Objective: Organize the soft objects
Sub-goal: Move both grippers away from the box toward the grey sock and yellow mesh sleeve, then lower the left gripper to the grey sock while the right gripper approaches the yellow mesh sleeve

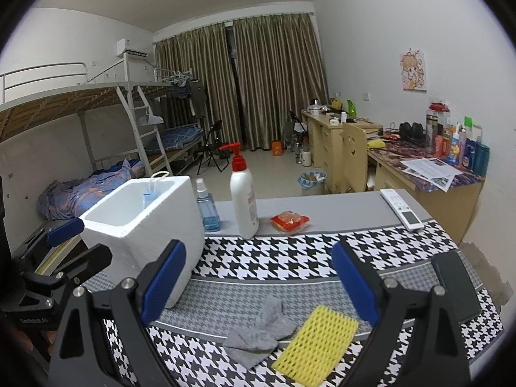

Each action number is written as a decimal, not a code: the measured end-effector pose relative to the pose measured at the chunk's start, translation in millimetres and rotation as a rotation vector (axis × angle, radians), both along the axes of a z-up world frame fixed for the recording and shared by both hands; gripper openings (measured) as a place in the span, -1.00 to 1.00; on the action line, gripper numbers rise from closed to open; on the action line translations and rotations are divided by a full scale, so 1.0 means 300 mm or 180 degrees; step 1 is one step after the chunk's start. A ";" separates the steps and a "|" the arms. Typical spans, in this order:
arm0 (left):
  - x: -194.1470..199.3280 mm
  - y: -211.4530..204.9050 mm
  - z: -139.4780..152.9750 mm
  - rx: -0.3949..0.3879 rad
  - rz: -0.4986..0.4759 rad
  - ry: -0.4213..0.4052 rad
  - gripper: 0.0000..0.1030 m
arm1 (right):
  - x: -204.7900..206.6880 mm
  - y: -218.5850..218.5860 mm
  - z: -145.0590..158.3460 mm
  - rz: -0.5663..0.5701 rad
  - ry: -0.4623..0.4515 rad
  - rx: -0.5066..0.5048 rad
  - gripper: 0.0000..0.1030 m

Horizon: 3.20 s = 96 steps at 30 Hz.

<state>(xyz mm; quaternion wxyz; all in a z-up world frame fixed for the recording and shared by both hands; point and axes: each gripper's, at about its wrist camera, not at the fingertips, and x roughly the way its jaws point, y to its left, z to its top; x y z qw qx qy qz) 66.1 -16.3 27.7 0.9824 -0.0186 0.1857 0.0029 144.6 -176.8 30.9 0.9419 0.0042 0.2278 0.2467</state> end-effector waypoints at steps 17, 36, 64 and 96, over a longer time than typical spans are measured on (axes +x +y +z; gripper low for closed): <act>0.037 -0.077 -0.045 0.0010 -0.0212 0.0121 0.98 | 0.004 -0.067 -0.044 -0.0166 0.0109 -0.0022 0.83; 0.081 -0.139 -0.094 0.0011 -0.0344 0.0293 0.98 | 0.012 -0.143 -0.097 -0.0338 0.0254 -0.0035 0.83; 0.151 -0.211 -0.174 0.0004 -0.0483 0.0540 0.98 | 0.025 -0.203 -0.171 -0.0490 0.0435 -0.0128 0.83; 0.235 -0.275 -0.280 -0.0040 -0.0648 0.0918 0.98 | 0.067 -0.248 -0.253 -0.0581 0.0671 -0.0185 0.83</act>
